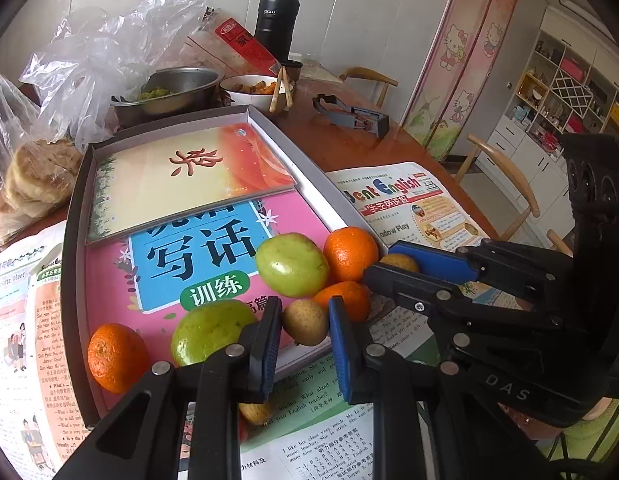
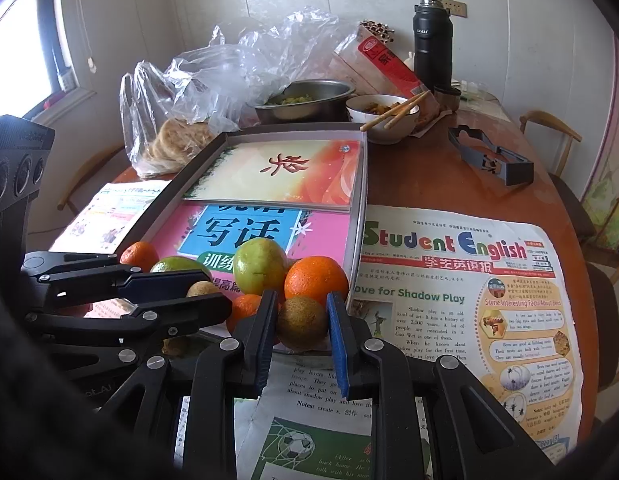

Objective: Organize fruits
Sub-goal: 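Carry the kiwi with the left tool while the right tool carries its kiwi over the tray, then lower both kiwis into the tray and open both tools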

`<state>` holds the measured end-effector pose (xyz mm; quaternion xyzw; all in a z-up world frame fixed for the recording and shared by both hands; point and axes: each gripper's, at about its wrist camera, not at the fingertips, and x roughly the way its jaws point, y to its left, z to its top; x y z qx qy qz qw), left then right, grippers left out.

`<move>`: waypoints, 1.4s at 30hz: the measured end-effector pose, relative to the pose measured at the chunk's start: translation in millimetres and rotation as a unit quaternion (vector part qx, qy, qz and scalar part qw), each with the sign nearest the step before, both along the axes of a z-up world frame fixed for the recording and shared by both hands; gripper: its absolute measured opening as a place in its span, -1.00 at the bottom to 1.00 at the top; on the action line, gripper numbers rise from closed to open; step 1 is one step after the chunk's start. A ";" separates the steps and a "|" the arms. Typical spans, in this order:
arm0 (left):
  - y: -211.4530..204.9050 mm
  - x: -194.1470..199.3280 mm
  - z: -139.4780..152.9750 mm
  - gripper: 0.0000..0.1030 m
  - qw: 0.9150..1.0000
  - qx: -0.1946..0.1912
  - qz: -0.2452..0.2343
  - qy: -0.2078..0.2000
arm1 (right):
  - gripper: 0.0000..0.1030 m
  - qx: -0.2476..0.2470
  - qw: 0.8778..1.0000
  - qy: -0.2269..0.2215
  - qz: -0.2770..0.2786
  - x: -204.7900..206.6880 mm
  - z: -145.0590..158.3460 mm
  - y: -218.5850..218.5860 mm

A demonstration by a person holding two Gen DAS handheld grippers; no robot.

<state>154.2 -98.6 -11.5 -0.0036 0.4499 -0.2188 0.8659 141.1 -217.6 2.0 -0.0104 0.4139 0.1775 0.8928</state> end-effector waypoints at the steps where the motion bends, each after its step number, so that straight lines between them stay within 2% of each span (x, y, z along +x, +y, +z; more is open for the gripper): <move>1: 0.1 0.3 -0.1 -0.53 1.000 0.000 0.000 0.000 | -0.50 -0.001 1.000 0.000 -0.001 0.7 -0.7 -0.2; 22: 4.5 2.9 -3.3 -0.53 1.000 0.000 0.014 -0.004 | -0.49 -0.002 1.000 -0.005 -0.003 4.5 -5.2 3.1; 27: 5.2 3.2 -3.3 -0.53 1.000 -0.001 0.015 -0.004 | -0.37 0.003 1.000 -0.003 -0.004 2.5 -4.3 1.3; 42: 5.4 2.3 -2.3 -0.53 1.000 0.001 0.016 -0.005 | -0.34 -0.007 1.000 -0.007 -0.009 -4.4 -0.9 1.7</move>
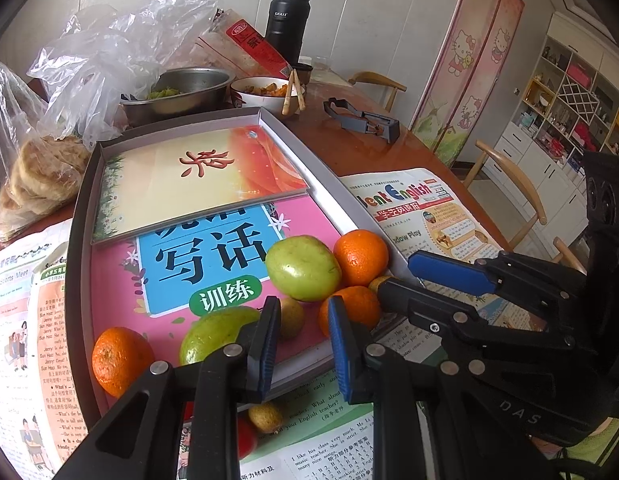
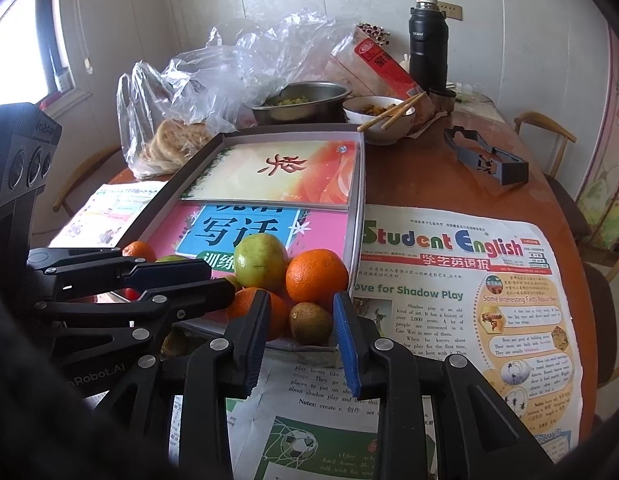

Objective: Organize fruits
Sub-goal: 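Lower both kiwis into the tray and open both tools, then withdraw both tools from the tray toward the remaining loose fruit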

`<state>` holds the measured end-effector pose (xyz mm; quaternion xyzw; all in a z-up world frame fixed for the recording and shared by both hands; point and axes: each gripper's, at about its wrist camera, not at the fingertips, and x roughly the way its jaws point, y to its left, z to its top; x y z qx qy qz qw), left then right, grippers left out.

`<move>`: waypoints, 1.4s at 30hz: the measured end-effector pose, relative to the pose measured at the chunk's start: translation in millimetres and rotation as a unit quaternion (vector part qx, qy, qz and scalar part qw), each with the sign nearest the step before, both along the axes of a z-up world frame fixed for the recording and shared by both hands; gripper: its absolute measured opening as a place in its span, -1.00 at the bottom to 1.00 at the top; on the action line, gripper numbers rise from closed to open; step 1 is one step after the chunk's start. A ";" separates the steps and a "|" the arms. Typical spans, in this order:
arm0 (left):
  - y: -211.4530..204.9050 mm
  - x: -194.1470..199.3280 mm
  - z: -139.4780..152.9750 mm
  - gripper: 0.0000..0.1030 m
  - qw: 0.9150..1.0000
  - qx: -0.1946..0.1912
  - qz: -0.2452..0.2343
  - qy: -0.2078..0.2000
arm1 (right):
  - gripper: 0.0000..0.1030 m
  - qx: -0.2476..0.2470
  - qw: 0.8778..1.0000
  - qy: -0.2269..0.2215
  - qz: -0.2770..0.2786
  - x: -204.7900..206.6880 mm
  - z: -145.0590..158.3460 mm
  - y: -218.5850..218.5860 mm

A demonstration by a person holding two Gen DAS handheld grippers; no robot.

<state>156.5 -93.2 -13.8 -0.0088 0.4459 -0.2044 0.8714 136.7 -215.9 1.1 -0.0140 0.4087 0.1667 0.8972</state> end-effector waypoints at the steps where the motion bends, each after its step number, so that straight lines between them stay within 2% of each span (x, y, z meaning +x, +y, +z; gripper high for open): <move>1: 0.1 0.0 -0.1 -0.53 1.000 0.000 0.000 0.000 | -0.34 0.000 1.000 0.000 -0.001 -0.3 0.4 -0.5; 6: 0.1 -1.9 -0.1 -0.47 1.000 -0.003 -0.001 0.000 | -0.32 0.000 1.000 -0.002 -0.005 -2.7 3.1 -1.6; 9: 0.1 -4.5 1.5 -0.40 1.000 -0.004 0.000 -0.001 | -0.20 0.000 1.000 -0.003 -0.010 -4.3 4.4 -2.7; 12: 1.0 -6.6 3.8 -0.33 1.000 -0.005 0.001 -0.004 | -0.18 0.002 1.000 -0.005 -0.014 -5.6 6.5 -4.2; 15: 2.7 -9.0 7.2 -0.21 1.000 -0.005 0.005 -0.008 | -0.17 0.002 1.000 -0.008 -0.017 -7.2 9.1 -5.2; 17: 5.3 -10.7 10.0 -0.05 1.000 -0.004 0.011 -0.011 | -0.16 0.002 1.000 -0.010 -0.019 -8.7 11.1 -5.7; 24: 12.3 -14.6 17.0 0.13 1.000 -0.007 0.023 -0.016 | -0.07 0.004 1.000 -0.015 -0.019 -12.8 16.5 -4.1; 28: 16.8 -17.7 22.5 0.31 0.999 -0.010 0.027 -0.022 | -0.05 0.004 1.000 -0.017 -0.020 -15.1 19.9 -3.4; 35: 32.3 -28.1 34.8 0.44 0.998 -0.022 0.041 -0.034 | -0.01 0.004 1.000 -0.024 -0.013 -21.2 26.7 2.9; 37: 39.5 -31.5 39.6 0.44 0.998 -0.025 0.050 -0.038 | 0.07 0.006 1.000 -0.024 -0.011 -22.8 28.8 4.5; 42: 61.1 -38.4 47.8 0.54 0.996 -0.026 0.076 -0.049 | 0.10 0.009 1.000 -0.027 -0.002 -27.3 33.5 10.5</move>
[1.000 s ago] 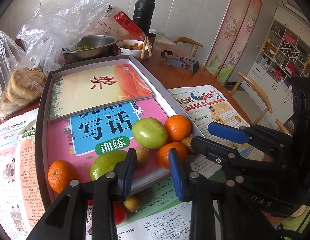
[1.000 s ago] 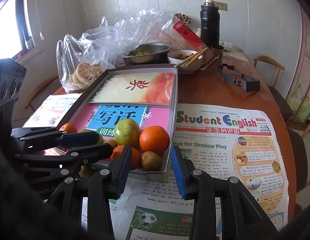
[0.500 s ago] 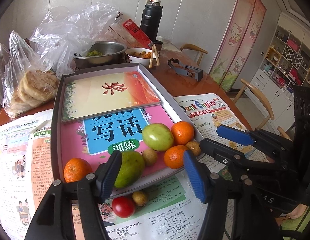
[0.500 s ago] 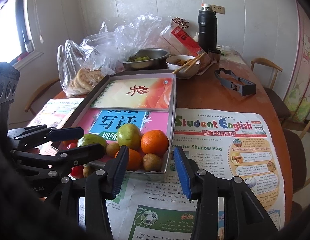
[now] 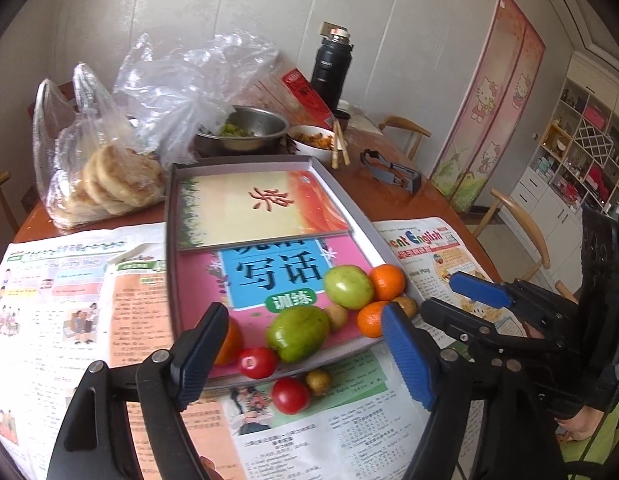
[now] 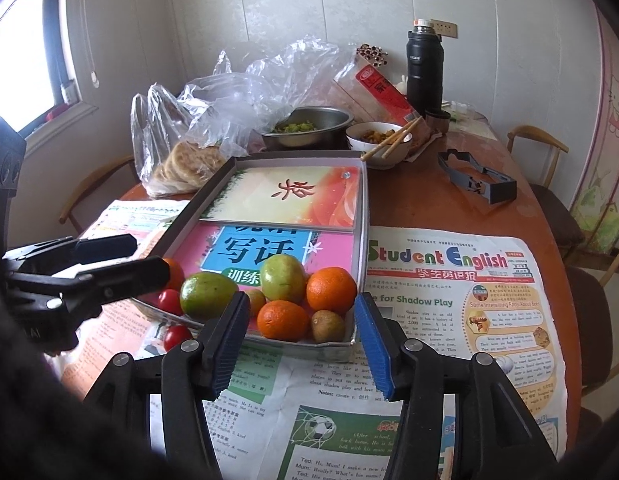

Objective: Organize fruits
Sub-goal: 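Withdraw both tools from the tray toward the remaining loose fruit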

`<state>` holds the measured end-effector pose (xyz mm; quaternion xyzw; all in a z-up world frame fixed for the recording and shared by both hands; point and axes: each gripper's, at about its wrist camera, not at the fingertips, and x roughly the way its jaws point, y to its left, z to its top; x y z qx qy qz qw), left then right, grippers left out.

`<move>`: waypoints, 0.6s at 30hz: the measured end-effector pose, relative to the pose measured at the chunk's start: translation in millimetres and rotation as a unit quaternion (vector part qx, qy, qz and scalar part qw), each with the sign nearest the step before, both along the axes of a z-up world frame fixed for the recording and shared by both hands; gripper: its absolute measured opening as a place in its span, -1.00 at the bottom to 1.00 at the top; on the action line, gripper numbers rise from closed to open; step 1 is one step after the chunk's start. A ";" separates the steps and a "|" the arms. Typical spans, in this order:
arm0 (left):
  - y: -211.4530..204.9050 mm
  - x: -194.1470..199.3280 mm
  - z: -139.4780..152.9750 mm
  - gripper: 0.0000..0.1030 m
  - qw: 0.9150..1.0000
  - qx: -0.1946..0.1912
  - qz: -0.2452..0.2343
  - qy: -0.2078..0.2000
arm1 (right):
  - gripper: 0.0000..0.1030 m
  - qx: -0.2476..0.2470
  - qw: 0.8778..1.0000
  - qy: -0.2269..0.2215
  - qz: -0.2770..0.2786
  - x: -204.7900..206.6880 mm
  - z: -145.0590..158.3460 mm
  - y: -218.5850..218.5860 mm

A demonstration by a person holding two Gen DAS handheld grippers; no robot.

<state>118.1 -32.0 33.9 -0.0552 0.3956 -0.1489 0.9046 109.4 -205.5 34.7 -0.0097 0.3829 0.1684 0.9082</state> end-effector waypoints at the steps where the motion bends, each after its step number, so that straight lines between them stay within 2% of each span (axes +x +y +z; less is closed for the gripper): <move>1: 5.0 -2.0 0.5 0.56 1.000 0.000 0.006 -0.001 | 0.10 0.000 1.000 0.000 0.003 -1.1 0.4 1.5; 6: 22.4 -7.3 -3.1 0.57 1.000 0.002 0.024 0.007 | 0.11 -0.002 1.000 0.005 0.019 -5.9 -1.6 13.2; 18: 28.8 -23.2 -19.5 0.57 0.999 0.020 0.022 0.027 | 0.11 -0.014 0.998 0.026 0.051 -14.9 -17.2 39.7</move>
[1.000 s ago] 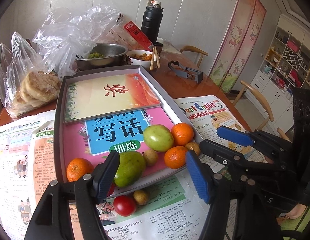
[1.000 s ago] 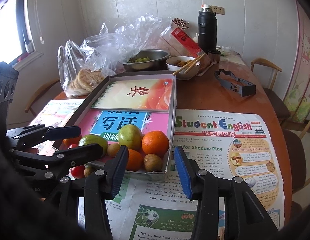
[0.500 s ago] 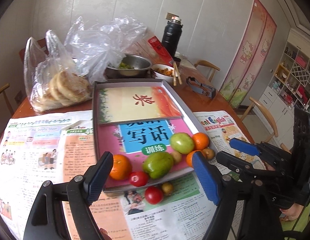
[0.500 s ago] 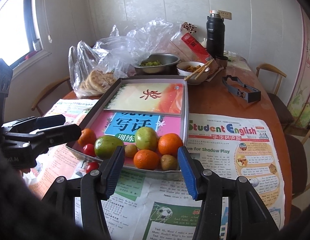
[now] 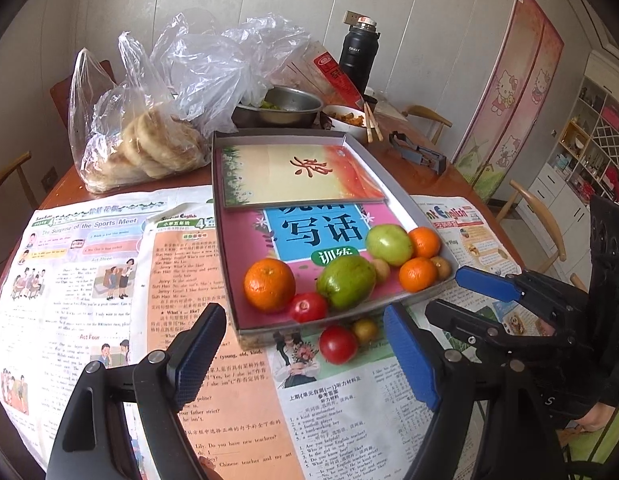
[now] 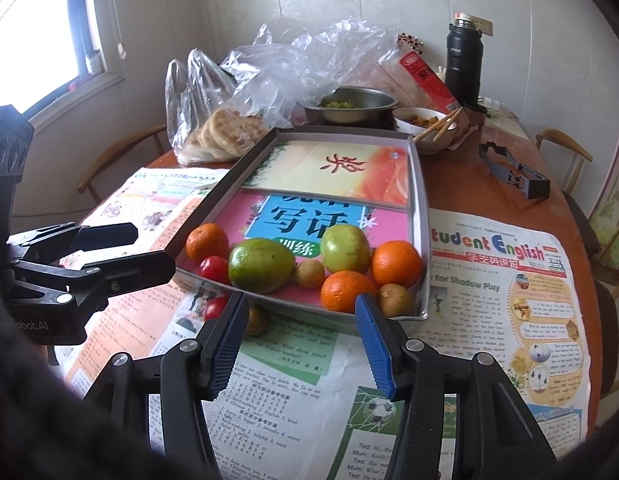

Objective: Organize fruits
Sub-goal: 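Withdraw both tools from the tray toward the remaining loose fruit, then grasp the red tomato with the left tool while the right tool grasps a brown kiwi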

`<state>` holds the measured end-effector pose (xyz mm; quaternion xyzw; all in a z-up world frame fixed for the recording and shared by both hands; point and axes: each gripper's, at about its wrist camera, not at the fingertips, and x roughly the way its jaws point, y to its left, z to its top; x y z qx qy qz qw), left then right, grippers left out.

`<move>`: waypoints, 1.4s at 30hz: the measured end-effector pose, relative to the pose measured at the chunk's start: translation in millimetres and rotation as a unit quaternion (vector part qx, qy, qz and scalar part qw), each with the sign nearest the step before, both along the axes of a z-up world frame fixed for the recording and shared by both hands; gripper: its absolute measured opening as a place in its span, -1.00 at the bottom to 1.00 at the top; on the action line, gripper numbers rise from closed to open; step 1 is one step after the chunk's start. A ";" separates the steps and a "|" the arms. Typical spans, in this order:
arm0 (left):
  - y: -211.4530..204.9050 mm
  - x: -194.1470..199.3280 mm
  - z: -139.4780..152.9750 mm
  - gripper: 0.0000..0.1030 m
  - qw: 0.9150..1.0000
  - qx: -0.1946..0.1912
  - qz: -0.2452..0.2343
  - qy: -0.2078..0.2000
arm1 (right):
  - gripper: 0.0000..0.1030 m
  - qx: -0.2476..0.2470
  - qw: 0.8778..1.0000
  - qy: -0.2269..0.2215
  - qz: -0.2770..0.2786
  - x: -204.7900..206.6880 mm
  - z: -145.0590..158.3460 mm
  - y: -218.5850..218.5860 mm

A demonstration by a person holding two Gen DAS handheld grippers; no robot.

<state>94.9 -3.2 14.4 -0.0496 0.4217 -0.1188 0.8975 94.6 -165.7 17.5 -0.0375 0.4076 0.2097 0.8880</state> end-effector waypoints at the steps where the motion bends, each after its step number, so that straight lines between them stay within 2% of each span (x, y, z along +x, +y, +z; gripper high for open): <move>1: 0.0 -0.9 -1.2 0.58 1.000 0.002 -0.001 0.002 | 0.11 -0.001 1.000 0.001 0.001 -0.3 -1.3 1.3; 4: -0.3 -3.9 -5.9 0.73 1.000 0.007 0.000 0.007 | 0.11 -0.004 1.000 0.008 0.005 -1.3 -6.8 6.1; 16: 1.3 -9.1 -31.4 0.70 0.999 0.001 -0.017 0.042 | 0.11 -0.032 0.998 0.044 0.014 1.5 -35.9 15.2; 20: -6.3 -3.8 -39.1 0.36 0.998 -0.007 -0.036 0.051 | 0.11 -0.039 0.998 0.051 0.015 4.8 -44.8 16.2; 27: -22.6 9.7 -45.1 0.10 0.996 -0.017 -0.067 0.054 | 0.11 -0.043 0.997 0.050 0.029 5.2 -48.3 21.2; 29: -25.5 13.6 -47.8 -0.06 0.996 -0.017 -0.071 0.058 | 0.11 -0.045 0.997 0.049 0.034 5.1 -49.1 23.2; 31: -26.8 16.5 -50.5 -0.12 0.995 -0.021 -0.074 0.061 | 0.06 -0.045 0.997 0.048 0.039 5.6 -49.7 25.2; 34: -25.7 21.4 -55.6 -0.33 0.995 -0.023 -0.073 0.067 | -0.05 -0.046 0.997 0.048 0.046 6.6 -51.1 29.1; 42: -14.4 20.8 -59.6 -0.35 0.993 -0.045 -0.075 0.073 | -0.25 -0.046 0.996 0.048 0.057 13.4 -53.9 38.0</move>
